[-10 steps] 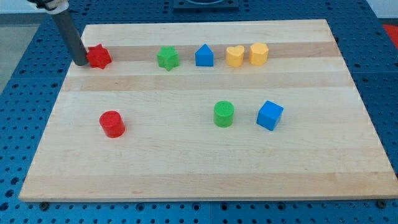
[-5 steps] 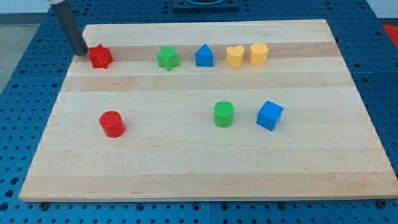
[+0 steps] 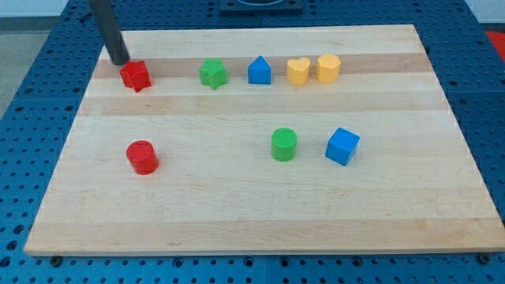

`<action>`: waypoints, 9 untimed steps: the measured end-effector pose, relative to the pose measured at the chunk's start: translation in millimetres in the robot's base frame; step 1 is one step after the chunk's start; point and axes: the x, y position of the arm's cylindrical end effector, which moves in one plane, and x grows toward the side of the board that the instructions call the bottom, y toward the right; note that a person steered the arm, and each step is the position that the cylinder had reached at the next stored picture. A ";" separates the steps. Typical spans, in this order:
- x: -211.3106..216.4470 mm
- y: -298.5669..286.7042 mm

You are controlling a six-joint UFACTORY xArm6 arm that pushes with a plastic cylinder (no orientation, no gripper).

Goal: Move the red star to the left of green star

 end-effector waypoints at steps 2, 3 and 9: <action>20.6 -27.9; 45.8 -18.1; 86.0 54.4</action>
